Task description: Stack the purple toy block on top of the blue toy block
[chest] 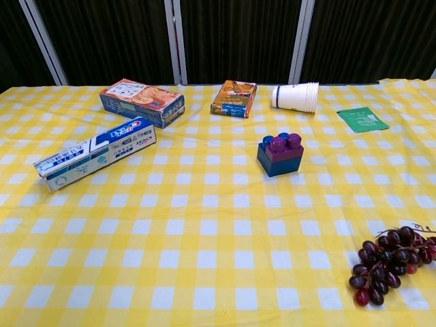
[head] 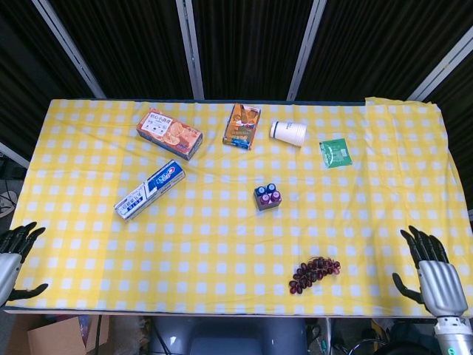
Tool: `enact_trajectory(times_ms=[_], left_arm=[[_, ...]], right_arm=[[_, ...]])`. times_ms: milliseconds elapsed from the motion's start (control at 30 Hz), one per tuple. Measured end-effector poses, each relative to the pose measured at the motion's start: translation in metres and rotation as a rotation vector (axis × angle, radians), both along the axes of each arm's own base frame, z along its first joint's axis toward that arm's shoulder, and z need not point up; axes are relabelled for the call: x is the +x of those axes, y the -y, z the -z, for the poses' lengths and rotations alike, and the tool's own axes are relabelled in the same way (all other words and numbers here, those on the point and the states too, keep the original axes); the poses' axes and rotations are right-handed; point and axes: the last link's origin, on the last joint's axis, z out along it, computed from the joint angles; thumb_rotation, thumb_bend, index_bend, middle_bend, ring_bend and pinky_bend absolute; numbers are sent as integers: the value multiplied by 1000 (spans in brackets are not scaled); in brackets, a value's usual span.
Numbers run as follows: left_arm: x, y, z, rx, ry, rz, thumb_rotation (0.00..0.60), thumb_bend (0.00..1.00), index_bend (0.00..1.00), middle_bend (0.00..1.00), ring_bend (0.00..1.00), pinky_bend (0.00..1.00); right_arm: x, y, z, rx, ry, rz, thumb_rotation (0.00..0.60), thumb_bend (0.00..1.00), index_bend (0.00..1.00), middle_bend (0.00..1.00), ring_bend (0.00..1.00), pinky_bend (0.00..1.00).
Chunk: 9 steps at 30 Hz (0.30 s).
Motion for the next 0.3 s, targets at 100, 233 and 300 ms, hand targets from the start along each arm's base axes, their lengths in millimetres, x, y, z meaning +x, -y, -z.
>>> enact_trajectory(times_ms=[100,233,300], left_arm=[[1,1,-1,4,12,11,600,0,72,0,0,42],[1,3,-5,19,18,24,600,0,71,0,0,42],[1,4,-7,26,16,24,600,0,72,0,0,42]], right_arm=[[-1,-6,-1,-17,-30,-16,600,405,80,1,20,0],[0,-9,-3,-47,-75,-36,600,405,80,1,20,0],[0,-9,-2,-61,-96,-50,600,404,80,1,20,0]])
